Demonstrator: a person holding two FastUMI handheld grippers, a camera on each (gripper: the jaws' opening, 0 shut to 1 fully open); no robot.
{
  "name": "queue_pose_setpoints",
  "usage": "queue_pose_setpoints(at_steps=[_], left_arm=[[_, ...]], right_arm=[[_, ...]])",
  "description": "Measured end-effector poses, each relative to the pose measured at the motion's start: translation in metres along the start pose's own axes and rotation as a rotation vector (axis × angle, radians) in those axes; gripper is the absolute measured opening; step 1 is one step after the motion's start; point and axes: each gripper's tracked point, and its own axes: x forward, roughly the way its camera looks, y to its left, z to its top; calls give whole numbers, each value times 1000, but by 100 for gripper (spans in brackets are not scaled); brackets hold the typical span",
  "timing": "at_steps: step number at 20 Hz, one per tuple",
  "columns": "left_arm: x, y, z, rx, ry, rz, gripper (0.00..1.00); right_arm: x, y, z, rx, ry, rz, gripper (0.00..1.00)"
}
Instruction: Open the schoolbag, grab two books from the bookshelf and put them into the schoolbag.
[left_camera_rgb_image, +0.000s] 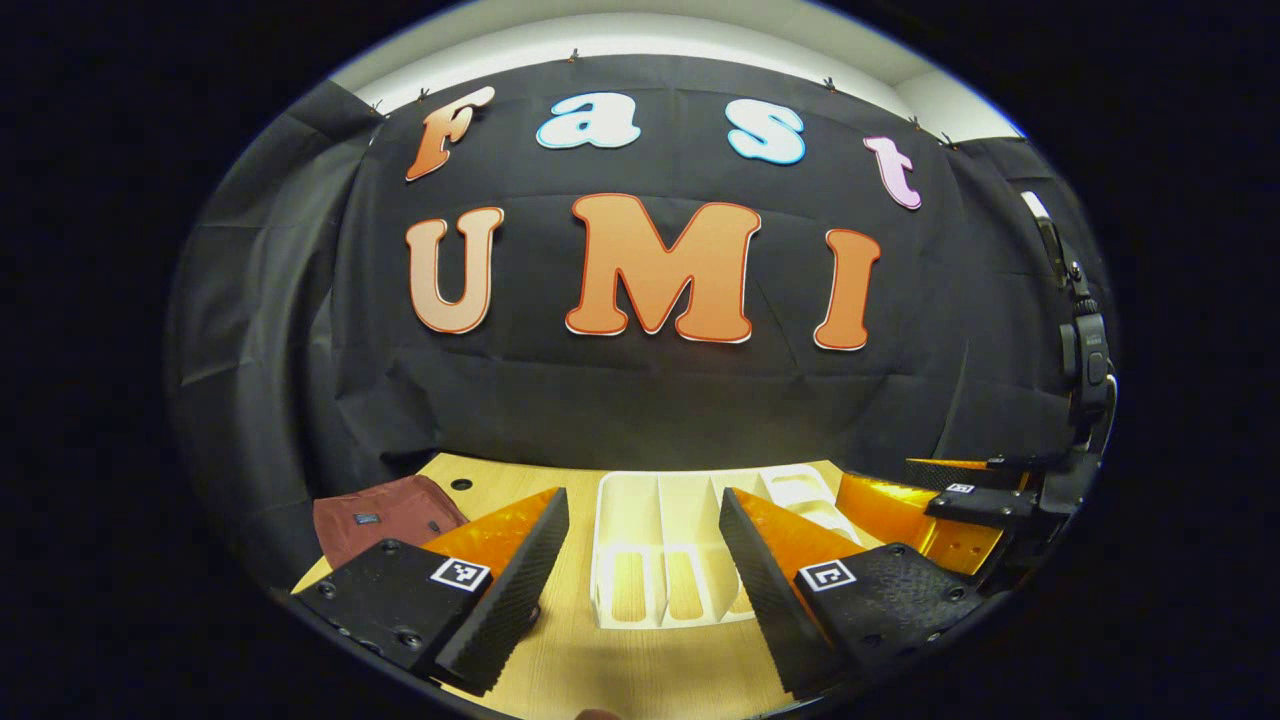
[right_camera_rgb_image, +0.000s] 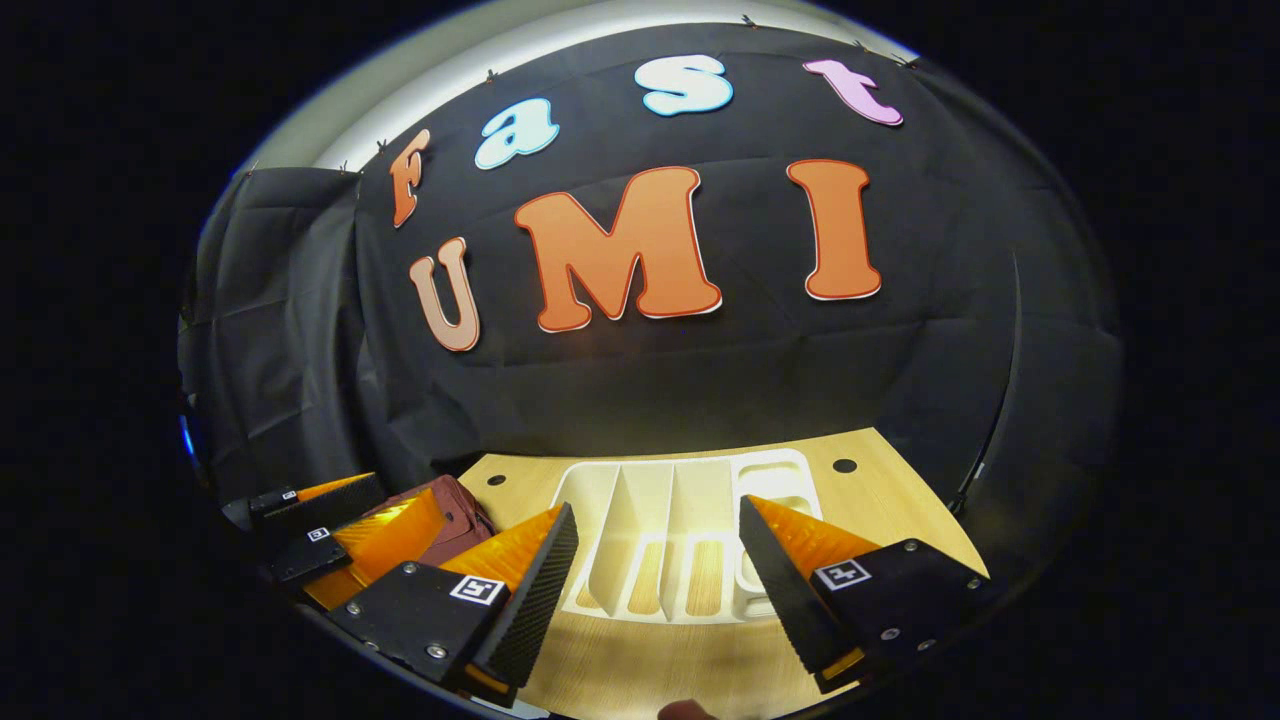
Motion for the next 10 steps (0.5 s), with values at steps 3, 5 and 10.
queue_pose_setpoints(at_steps=[3,5,10], left_arm=[[1,3,-3,4,-19,29,96],[-1,3,-5,3,-14,43,96],[1,0,8,20,-57,59,96]], right_arm=[[-5,0,-4,-62,-26,-4,96],[-6,5,-9,-78,-25,-1,97],[0,16,-16,-101,-22,-1,97]])
